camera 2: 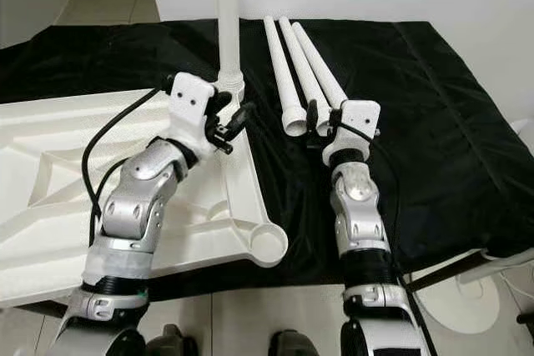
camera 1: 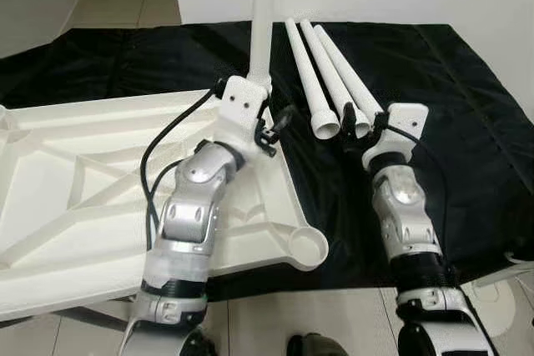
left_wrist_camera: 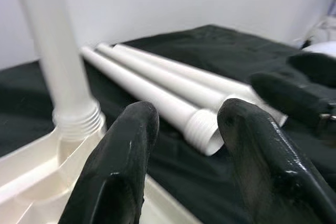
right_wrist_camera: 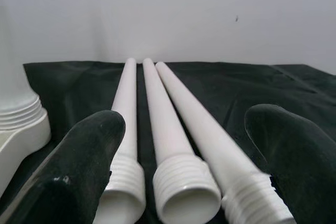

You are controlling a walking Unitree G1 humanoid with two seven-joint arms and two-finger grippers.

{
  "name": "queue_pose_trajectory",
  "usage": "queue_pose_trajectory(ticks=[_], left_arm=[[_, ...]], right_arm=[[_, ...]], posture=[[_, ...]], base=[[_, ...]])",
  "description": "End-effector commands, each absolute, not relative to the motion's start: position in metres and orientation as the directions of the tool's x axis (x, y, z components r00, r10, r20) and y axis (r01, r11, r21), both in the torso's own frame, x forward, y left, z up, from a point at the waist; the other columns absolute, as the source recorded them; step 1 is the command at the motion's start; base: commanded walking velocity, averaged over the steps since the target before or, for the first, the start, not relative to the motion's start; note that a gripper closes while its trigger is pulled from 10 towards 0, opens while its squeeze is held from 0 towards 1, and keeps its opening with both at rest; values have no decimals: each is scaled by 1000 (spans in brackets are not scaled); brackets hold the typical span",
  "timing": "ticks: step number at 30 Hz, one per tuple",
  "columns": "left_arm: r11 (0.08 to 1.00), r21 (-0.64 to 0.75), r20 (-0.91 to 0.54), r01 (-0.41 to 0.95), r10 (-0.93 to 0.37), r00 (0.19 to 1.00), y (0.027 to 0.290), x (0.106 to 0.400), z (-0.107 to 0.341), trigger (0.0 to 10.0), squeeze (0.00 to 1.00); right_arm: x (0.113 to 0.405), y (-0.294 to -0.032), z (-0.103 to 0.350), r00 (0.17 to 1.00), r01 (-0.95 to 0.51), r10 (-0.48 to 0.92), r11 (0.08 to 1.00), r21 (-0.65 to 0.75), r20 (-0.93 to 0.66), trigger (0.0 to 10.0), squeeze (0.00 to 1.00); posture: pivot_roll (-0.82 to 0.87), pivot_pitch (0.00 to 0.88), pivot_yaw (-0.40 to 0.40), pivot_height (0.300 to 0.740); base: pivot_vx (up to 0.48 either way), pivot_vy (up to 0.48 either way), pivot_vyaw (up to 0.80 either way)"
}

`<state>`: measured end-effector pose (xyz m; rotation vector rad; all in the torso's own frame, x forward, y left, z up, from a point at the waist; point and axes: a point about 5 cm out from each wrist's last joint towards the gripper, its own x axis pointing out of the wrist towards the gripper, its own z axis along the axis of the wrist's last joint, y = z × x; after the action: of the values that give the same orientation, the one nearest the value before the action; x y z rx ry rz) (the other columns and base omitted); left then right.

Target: Building children table

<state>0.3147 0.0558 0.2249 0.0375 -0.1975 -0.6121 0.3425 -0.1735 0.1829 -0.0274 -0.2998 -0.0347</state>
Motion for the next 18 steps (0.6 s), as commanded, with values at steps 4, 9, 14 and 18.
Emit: queue_pose_trajectory(ticks=[4,9,14,18], left_arm=[[772,138,158,621,-636,755,53,310,226,10000,0],[754,184,156,631,-656,739,46,305,226,10000,0],[730,228,150,645,-681,717,40,299,228,10000,0],[722,237,154,650,-688,709,38,296,230,10000,0]], right_arm=[[344,-185,176,961,83,-73,996,-28,266,10000,0],[348,-196,176,961,114,-103,993,-30,258,10000,0],[354,-211,180,958,151,-138,988,-33,253,10000,0],[355,-219,182,955,169,-159,985,-18,249,10000,0]], posture=[[-24,100,20,740],[-28,106,27,740],[-24,112,30,740],[-25,115,26,740]], base=[[0,0,0],[0,0,0],[0,0,0],[0,0,0]])
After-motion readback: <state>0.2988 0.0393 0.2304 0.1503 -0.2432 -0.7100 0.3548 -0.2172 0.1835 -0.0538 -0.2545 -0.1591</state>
